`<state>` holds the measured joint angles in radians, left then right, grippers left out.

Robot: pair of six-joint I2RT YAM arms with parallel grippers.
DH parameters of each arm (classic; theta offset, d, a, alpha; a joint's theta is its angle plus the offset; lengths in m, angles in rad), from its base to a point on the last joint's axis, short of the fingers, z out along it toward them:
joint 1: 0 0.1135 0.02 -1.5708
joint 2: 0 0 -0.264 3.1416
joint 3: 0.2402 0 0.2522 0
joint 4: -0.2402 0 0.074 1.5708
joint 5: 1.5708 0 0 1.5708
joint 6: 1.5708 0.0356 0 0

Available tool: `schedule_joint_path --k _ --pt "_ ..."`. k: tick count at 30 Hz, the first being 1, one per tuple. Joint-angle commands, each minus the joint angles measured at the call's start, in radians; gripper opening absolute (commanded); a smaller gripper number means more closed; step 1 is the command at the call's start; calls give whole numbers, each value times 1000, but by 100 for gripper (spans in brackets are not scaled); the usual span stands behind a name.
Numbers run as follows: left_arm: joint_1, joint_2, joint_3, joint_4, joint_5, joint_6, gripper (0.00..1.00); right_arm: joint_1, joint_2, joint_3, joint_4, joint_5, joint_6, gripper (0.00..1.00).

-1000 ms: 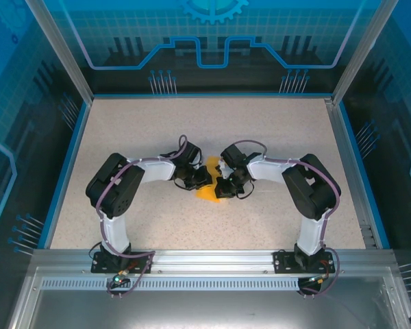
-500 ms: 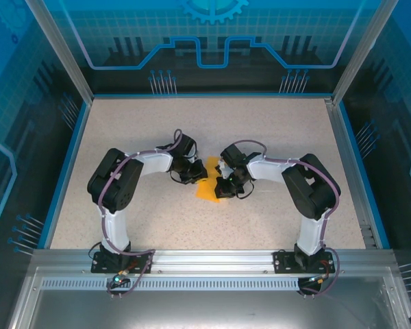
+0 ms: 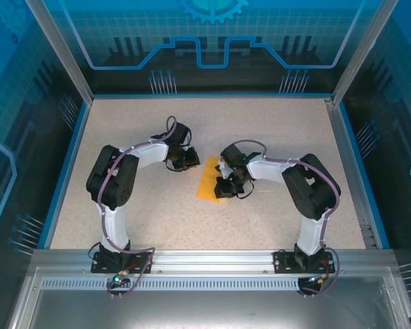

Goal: Fold a paper plane with a square sheet of paper (pick it up from the middle)
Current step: Fold the triangle a second time at the center of the table, then turn over the paper at the center of the table.

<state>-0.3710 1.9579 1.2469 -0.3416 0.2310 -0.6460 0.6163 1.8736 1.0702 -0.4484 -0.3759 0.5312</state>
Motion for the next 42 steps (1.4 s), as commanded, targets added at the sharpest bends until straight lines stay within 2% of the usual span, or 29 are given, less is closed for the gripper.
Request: schedule_joint_path --k 1,3,5,7,9,13,17,22,27,32,38,42 --pt "0 -81 4 -55 -37 18 19 -19 -22 3 7 15 23 12" --pt "0 -127 -32 -43 -36 -1 23 -38 -64 17 72 -36 46 18" --pt "0 -182 -82 -28 -55 -39 31 -65 -111 19 131 -67 58 29" --pt "0 -233 -142 -4 -67 -81 38 -86 -151 12 152 -54 45 40" --pt "0 -281 -201 32 -63 -120 45 -115 -175 7 142 -13 29 46" --pt "0 -348 -308 121 -15 -183 57 -170 -166 -13 120 13 0 52" --pt "-2 -379 -392 229 65 -235 69 -176 -128 -10 119 -19 -27 53" --pt "-6 -376 -444 334 158 -285 73 -162 -52 31 119 -77 -36 46" --pt "-21 -346 -439 349 188 -294 74 -150 6 64 108 -94 -41 35" --pt "-44 -311 -411 349 213 -292 72 -147 40 83 84 -75 -40 20" --pt "-61 -280 -397 374 252 -295 66 -151 68 92 54 -31 -39 10" --pt "-70 -257 -390 406 285 -299 59 -157 67 82 66 -27 -31 8"
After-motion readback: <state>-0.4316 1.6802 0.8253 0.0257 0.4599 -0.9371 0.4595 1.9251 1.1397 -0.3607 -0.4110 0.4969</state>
